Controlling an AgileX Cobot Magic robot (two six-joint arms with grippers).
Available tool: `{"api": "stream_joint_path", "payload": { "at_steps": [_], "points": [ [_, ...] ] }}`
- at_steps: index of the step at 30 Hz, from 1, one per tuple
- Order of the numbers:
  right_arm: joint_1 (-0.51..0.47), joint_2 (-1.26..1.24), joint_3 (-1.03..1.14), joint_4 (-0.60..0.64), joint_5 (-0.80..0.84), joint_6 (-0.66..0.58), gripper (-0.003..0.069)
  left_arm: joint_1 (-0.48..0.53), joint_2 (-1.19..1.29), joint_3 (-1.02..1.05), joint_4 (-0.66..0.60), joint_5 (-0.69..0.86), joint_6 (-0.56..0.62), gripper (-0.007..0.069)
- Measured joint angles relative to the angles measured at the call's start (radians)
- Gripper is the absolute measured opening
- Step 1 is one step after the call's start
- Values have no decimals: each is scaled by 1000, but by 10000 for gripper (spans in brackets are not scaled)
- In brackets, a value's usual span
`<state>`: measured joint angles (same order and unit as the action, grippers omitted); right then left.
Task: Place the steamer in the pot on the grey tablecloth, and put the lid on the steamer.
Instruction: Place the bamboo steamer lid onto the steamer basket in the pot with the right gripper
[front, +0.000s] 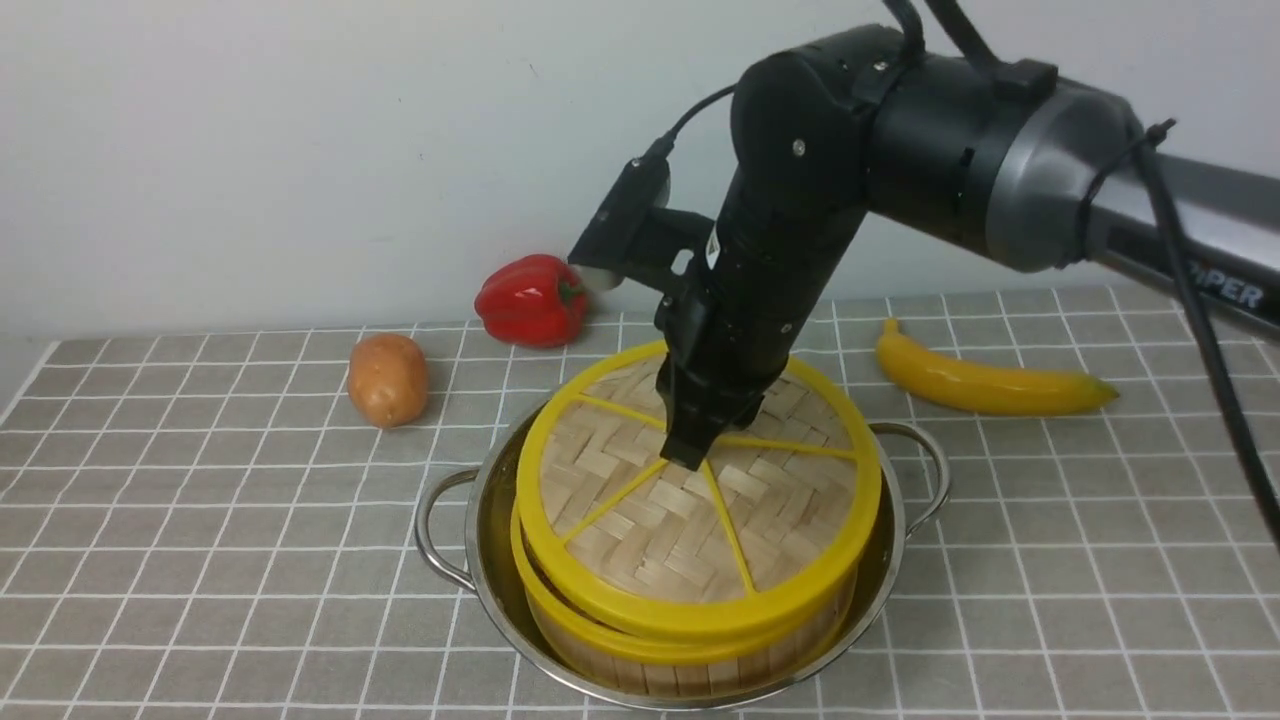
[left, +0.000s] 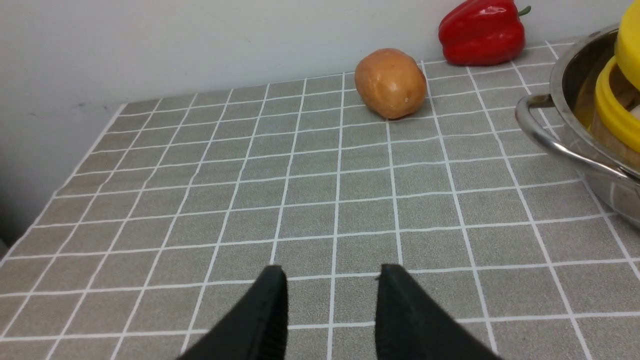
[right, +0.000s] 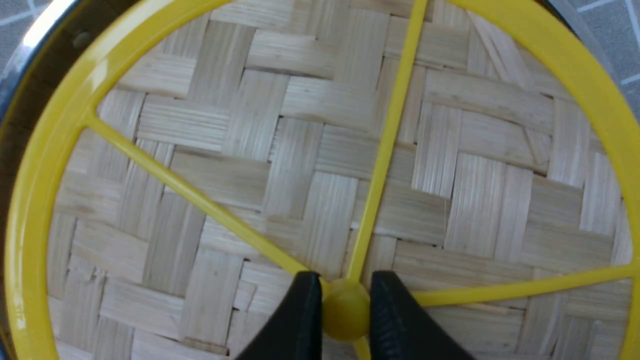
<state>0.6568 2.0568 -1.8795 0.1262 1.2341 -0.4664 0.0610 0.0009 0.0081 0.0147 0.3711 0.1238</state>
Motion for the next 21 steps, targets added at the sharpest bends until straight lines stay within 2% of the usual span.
{"api": "stream_joint_path", "payload": {
  "at_steps": [10,21],
  "points": [
    [-3,12,0,85,0,-59,136,0,-1,0,0,0,0,243],
    [-3,40,-4,67,-4,-86,136,0,-1,0,0,0,0,243]
  ]
}}
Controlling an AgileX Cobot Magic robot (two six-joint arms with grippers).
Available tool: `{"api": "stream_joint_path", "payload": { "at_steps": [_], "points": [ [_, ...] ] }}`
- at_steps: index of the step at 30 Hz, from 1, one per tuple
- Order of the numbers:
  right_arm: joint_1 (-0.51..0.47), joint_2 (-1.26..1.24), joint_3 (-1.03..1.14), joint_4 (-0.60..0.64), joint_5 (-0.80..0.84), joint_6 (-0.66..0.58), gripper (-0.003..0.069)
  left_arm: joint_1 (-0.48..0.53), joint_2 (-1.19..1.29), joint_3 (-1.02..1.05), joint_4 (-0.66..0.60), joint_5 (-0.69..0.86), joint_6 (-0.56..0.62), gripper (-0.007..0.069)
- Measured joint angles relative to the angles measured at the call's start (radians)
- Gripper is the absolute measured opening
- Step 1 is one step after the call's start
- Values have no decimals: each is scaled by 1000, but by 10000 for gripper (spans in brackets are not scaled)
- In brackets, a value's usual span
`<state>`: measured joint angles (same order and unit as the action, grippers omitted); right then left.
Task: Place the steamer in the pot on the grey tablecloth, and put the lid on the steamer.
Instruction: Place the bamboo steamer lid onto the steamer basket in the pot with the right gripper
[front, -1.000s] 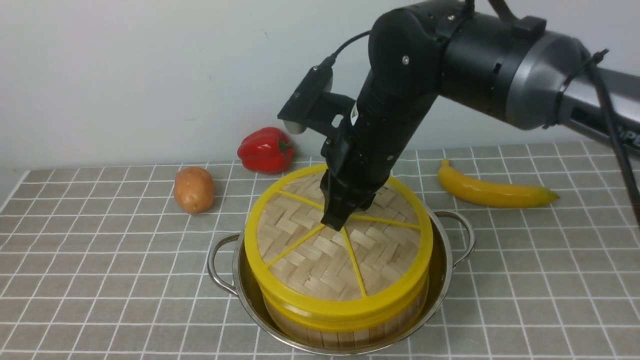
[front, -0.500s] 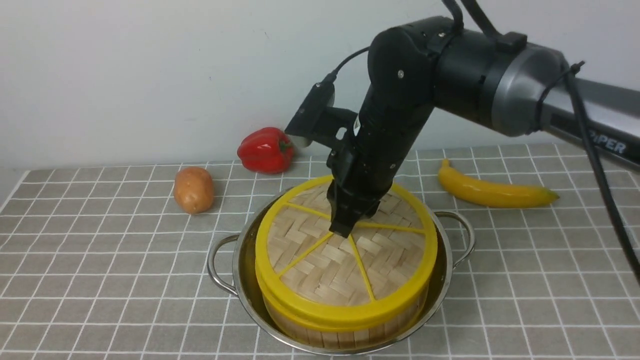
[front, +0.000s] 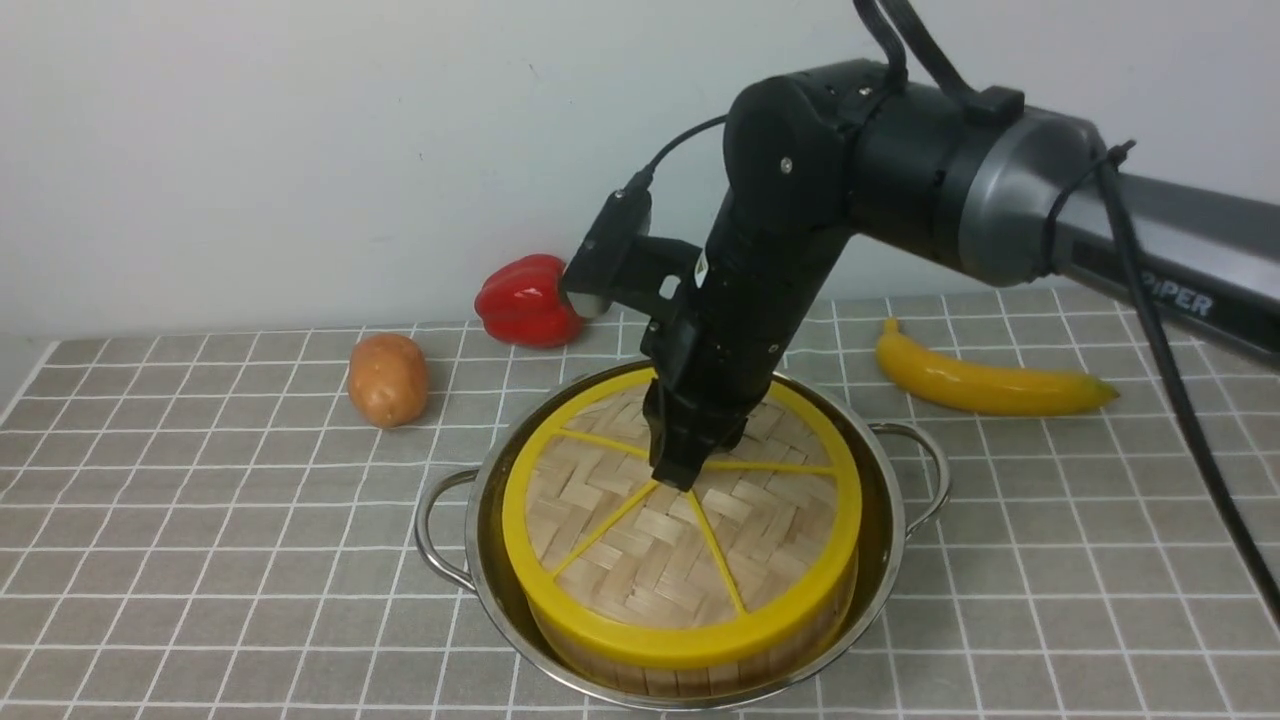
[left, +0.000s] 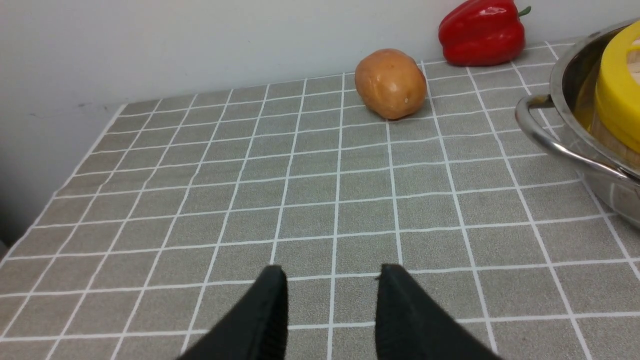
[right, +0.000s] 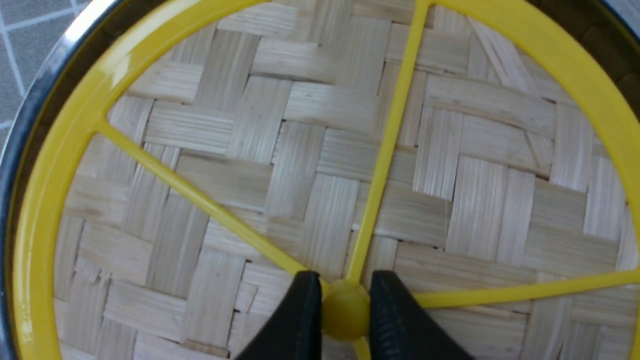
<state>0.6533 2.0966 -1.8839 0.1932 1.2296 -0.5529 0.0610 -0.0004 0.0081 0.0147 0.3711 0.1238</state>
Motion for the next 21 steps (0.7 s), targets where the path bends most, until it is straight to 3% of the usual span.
{"api": "stream_joint_path", "payload": {
  "at_steps": [21],
  "points": [
    [-18,0,0,17,1,-67,136,0,0,0,0,0,0,243]
  ]
}}
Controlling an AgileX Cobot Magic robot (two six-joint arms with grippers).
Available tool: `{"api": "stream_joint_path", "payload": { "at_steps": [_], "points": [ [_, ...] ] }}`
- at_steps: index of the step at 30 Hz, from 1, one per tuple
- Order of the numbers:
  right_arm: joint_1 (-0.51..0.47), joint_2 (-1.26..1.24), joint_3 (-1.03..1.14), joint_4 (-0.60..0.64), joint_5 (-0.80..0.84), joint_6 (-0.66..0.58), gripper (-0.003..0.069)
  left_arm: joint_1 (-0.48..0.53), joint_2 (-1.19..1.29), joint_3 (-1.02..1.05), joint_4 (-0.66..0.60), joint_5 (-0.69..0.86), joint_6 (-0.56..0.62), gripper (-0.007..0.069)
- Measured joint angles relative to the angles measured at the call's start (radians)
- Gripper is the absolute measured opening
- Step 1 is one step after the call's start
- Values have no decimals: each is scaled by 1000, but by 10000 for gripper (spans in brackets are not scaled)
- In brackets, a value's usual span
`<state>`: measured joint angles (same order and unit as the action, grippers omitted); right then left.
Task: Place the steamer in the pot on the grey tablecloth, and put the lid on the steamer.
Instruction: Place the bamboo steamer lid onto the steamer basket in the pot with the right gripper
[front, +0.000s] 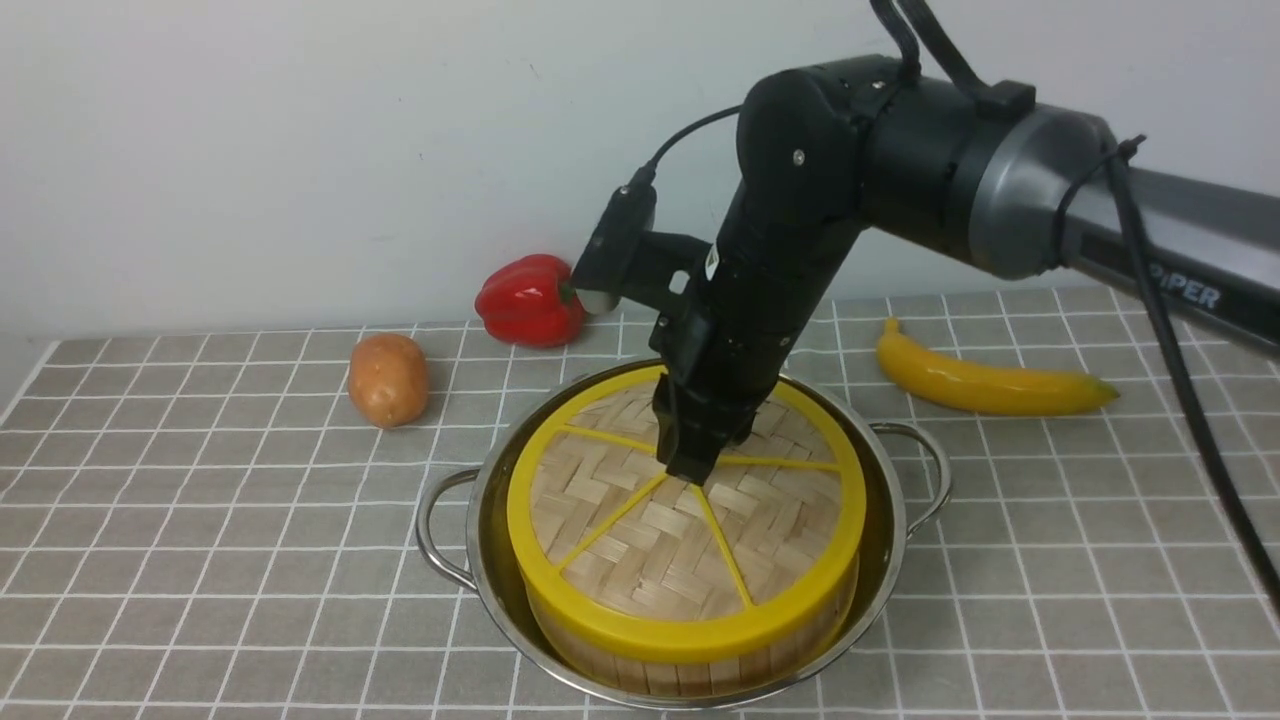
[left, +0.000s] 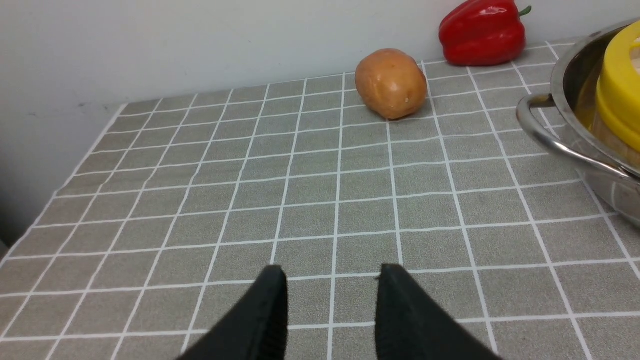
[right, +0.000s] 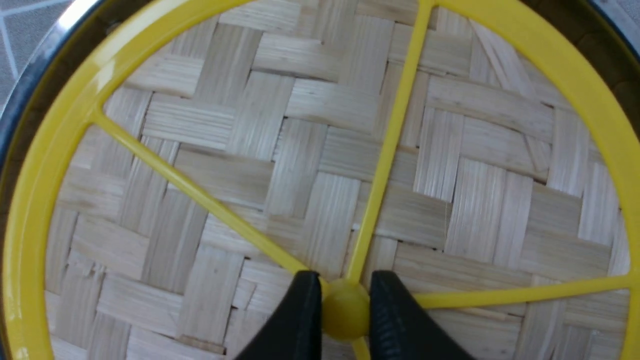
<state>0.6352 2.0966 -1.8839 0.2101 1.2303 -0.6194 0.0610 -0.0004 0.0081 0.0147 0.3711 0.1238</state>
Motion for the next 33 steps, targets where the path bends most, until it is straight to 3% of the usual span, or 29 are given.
{"api": "stream_joint_path", "payload": {
  "at_steps": [33],
  "points": [
    [-10,1,0,47,-15,-66,136,0,0,0,0,0,0,243]
  ]
}}
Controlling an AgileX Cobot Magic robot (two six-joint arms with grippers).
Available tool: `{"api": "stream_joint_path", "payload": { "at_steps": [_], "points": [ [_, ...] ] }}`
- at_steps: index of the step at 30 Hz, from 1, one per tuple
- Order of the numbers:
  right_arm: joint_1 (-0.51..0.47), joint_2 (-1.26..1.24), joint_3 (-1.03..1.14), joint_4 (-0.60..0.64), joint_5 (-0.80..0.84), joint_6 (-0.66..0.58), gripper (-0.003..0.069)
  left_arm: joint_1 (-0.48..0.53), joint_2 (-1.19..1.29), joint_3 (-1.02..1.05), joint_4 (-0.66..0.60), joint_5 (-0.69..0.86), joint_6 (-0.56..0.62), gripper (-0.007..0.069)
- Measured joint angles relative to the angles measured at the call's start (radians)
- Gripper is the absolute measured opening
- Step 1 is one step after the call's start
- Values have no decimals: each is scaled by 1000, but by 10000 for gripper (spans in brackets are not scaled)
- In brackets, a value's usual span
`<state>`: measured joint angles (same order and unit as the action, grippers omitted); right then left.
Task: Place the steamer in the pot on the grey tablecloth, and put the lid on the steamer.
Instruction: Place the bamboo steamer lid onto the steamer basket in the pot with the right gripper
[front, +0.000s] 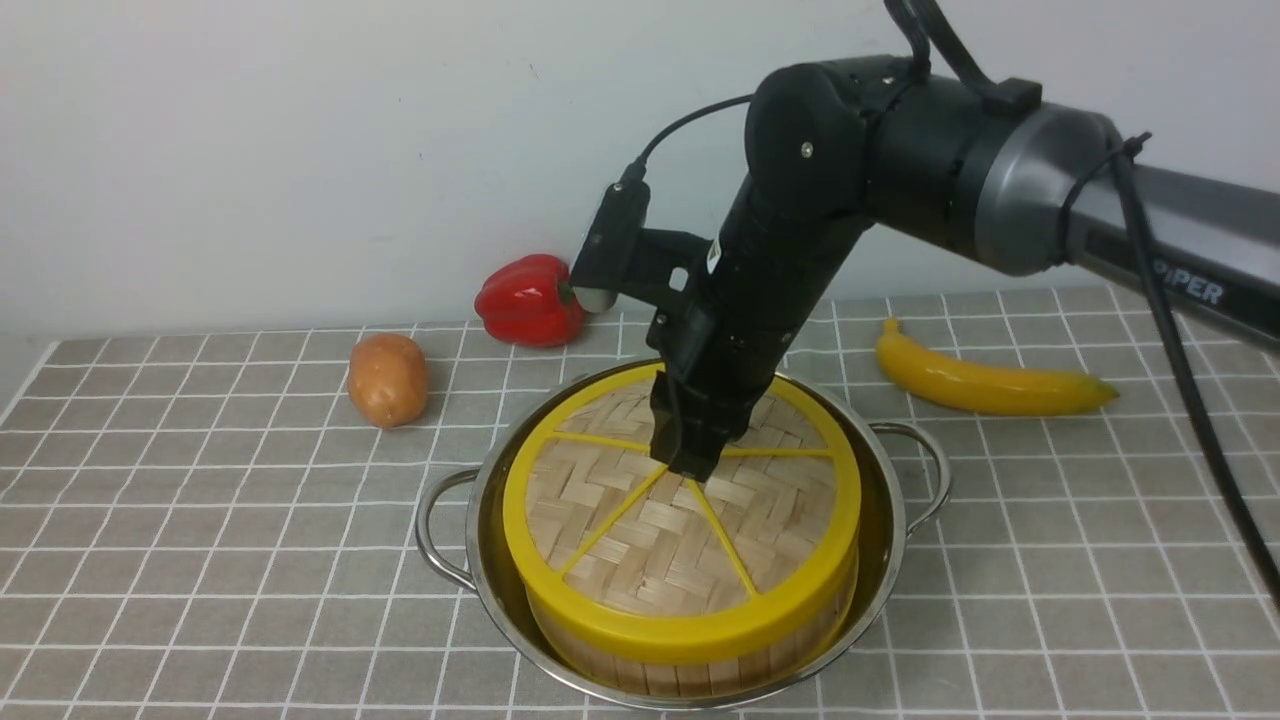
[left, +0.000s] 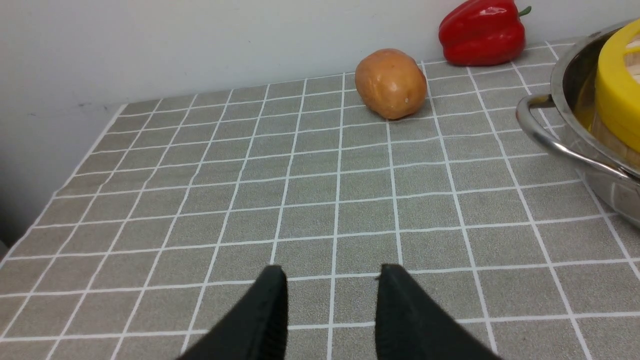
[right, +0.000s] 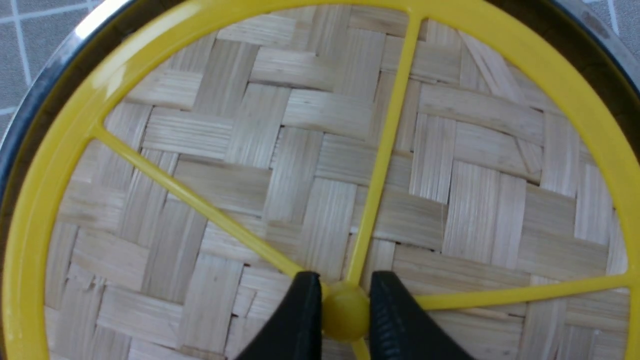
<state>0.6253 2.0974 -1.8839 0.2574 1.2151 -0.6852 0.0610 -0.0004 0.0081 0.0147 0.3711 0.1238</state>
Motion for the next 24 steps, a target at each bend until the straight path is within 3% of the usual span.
{"api": "stream_joint_path", "payload": {
  "at_steps": [24],
  "points": [
    [0,0,0,-9,0,0,153,0,0,0,0,0,0,243]
  ]
}}
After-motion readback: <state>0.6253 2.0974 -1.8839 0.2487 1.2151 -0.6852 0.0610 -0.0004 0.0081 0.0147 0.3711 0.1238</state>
